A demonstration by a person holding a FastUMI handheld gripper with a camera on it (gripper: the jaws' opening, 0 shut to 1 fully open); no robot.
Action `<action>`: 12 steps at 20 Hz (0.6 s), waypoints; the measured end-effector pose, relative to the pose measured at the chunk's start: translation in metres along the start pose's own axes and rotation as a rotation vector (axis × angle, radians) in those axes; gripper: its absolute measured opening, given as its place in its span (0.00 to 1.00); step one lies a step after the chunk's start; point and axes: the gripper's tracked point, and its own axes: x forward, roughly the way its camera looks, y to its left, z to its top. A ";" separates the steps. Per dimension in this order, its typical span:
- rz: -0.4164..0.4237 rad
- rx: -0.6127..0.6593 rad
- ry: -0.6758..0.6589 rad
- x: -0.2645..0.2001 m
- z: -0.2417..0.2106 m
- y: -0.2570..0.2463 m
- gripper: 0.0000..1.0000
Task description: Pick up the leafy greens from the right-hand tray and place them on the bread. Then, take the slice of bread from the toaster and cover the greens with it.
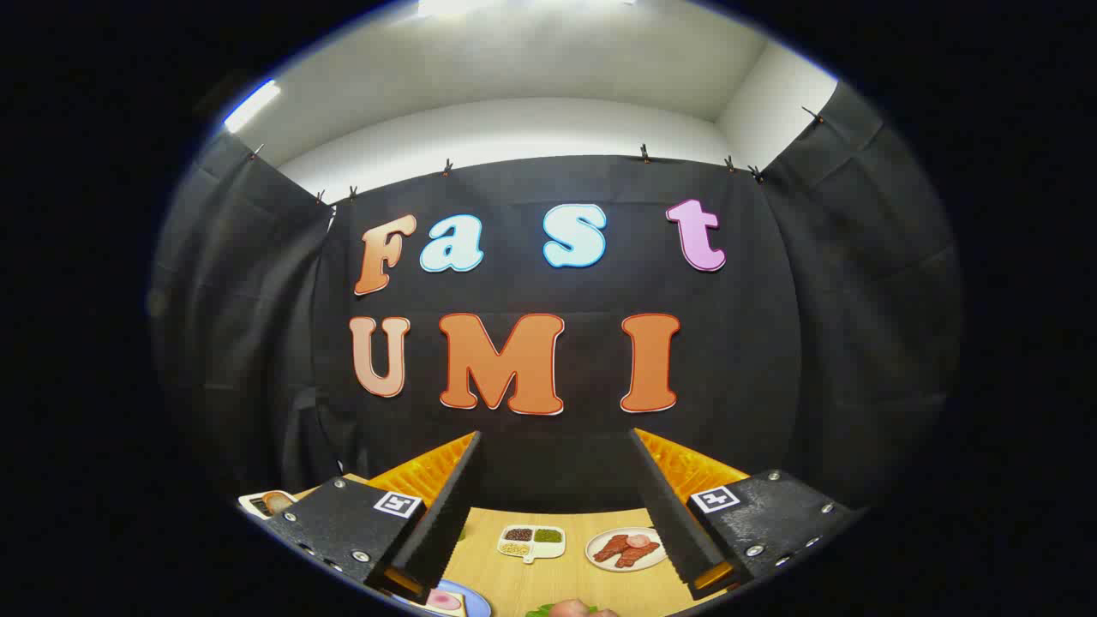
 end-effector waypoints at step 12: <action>-0.044 -0.074 -0.009 -0.013 0.004 -0.019 0.99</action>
